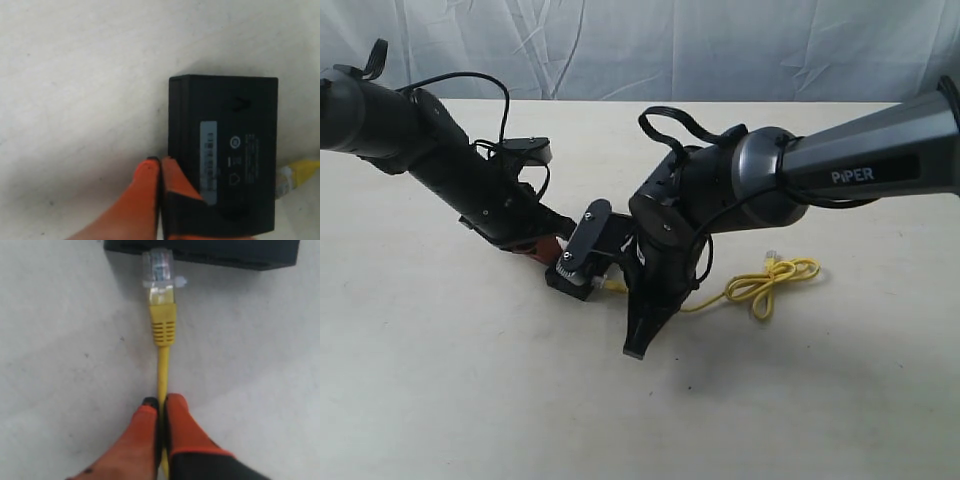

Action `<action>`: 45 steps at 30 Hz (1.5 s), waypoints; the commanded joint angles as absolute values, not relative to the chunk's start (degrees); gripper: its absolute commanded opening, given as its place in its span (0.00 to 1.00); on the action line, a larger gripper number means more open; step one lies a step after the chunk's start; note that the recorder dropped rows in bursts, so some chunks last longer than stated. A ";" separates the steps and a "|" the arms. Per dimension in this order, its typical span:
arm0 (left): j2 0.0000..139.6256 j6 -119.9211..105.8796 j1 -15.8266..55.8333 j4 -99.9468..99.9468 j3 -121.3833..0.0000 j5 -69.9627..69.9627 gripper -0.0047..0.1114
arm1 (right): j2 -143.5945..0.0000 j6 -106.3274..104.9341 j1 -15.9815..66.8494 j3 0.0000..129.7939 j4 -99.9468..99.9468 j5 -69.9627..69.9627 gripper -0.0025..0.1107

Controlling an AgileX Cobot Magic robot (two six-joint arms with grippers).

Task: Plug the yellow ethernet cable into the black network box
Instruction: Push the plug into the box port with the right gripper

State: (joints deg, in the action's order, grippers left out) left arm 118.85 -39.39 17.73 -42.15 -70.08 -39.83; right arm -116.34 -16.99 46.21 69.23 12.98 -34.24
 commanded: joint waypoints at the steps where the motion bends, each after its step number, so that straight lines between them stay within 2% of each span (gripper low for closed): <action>1: 118.89 -39.56 17.66 -42.83 -70.29 -40.97 0.04 | -116.43 -15.99 46.37 69.41 15.30 -34.39 0.02; 8: 118.89 -40.20 15.89 -42.96 -70.29 -42.33 0.04 | -116.43 -12.01 46.37 69.41 21.11 -35.14 0.02; 27: 120.40 -45.14 15.60 -48.46 -70.29 -43.89 0.04 | -116.44 -11.98 46.37 69.41 21.50 -31.12 0.02; 37: 120.40 -45.02 15.60 -48.46 -70.29 -43.64 0.04 | -116.44 -15.06 46.37 69.41 20.94 -35.88 0.02; 45: 120.40 -45.02 15.60 -48.46 -70.29 -43.75 0.04 | -116.44 -17.19 46.37 69.41 20.33 -34.06 0.02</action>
State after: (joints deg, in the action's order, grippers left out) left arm 120.26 -45.02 15.57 -47.68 -70.11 -43.48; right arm -117.09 -16.54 46.30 69.37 20.53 -35.31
